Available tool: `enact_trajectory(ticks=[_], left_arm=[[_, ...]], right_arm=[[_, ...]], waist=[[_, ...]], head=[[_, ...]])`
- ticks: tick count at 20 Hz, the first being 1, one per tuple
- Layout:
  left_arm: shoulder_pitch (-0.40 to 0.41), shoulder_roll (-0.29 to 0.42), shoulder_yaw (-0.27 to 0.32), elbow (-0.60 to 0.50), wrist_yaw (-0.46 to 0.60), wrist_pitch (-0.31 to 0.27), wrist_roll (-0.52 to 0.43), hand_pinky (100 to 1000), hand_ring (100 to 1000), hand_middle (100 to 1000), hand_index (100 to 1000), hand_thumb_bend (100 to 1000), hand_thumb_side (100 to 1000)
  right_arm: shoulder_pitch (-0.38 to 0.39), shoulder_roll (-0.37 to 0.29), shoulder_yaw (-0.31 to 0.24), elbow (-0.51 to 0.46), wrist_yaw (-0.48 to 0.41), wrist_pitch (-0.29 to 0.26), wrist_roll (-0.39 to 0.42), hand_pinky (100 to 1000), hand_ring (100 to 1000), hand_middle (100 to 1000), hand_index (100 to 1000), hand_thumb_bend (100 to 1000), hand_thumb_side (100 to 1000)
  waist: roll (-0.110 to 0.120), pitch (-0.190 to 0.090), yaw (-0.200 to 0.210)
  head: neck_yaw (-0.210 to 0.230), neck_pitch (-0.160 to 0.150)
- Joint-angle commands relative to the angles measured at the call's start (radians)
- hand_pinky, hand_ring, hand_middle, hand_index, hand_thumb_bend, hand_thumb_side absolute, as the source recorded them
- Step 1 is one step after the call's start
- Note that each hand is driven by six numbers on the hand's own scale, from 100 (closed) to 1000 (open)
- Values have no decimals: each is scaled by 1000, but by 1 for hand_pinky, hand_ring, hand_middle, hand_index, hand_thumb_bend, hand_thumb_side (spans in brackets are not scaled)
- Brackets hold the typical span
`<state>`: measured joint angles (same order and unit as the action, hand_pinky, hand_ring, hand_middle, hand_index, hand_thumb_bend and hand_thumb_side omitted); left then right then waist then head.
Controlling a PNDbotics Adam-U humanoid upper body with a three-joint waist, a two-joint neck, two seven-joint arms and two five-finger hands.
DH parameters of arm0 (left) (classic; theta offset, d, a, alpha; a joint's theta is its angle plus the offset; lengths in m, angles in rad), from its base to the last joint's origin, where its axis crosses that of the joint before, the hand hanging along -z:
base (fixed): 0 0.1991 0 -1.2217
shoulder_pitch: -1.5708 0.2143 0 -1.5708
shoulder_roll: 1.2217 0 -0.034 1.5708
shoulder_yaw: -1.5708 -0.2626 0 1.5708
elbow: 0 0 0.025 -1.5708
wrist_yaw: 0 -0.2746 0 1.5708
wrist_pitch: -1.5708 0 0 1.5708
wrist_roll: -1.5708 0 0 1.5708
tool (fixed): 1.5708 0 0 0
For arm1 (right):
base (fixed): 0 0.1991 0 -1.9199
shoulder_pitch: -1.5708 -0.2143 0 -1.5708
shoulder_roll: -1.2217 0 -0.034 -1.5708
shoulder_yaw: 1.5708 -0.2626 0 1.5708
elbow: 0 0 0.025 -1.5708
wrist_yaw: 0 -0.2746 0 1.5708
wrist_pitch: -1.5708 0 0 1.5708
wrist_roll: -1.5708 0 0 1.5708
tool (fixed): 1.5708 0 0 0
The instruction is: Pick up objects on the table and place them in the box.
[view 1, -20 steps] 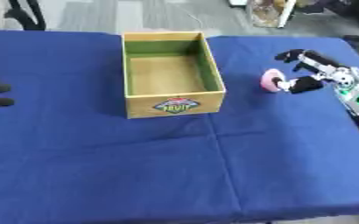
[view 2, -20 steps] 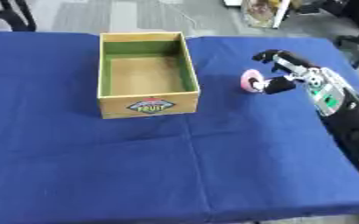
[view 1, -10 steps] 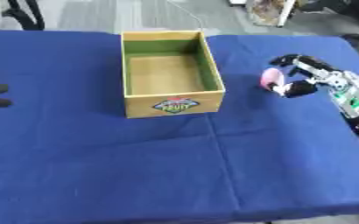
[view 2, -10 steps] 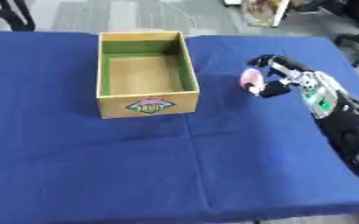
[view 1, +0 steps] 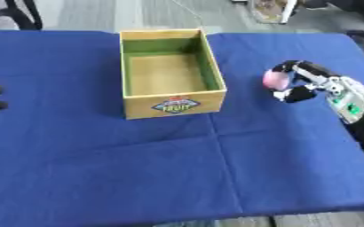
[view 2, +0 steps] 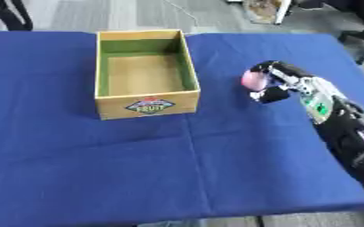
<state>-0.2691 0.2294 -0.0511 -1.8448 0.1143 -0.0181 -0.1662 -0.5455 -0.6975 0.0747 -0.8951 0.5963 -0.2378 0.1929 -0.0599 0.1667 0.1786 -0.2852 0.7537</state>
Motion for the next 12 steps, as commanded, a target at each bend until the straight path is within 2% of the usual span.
enact_trajectory(ticks=[1,6,8,12], left_arm=[[-16,13,-1,-19,-1,-2,-3,691,750,585,726,292,550],[-17,12,-1,-19,-1,-2,-4,691,750,585,726,292,551],[-18,12,-1,-19,-1,-2,-4,691,751,585,726,292,552],[-18,13,-1,-19,-1,-2,-3,691,751,585,726,292,551]], right_arm=[[-9,-17,-8,1,19,17,-38,562,781,738,833,198,382],[-7,-12,-7,4,39,32,-110,429,677,608,728,104,358],[-6,-10,-7,5,50,37,-145,346,602,529,647,100,335],[-3,-9,-9,0,63,43,-235,226,518,414,512,100,292]], waist=[[3,-10,2],[3,-8,4],[2,-7,4],[2,-7,5]], head=[[-5,-10],[-8,-11],[-8,-12],[-8,-12]])
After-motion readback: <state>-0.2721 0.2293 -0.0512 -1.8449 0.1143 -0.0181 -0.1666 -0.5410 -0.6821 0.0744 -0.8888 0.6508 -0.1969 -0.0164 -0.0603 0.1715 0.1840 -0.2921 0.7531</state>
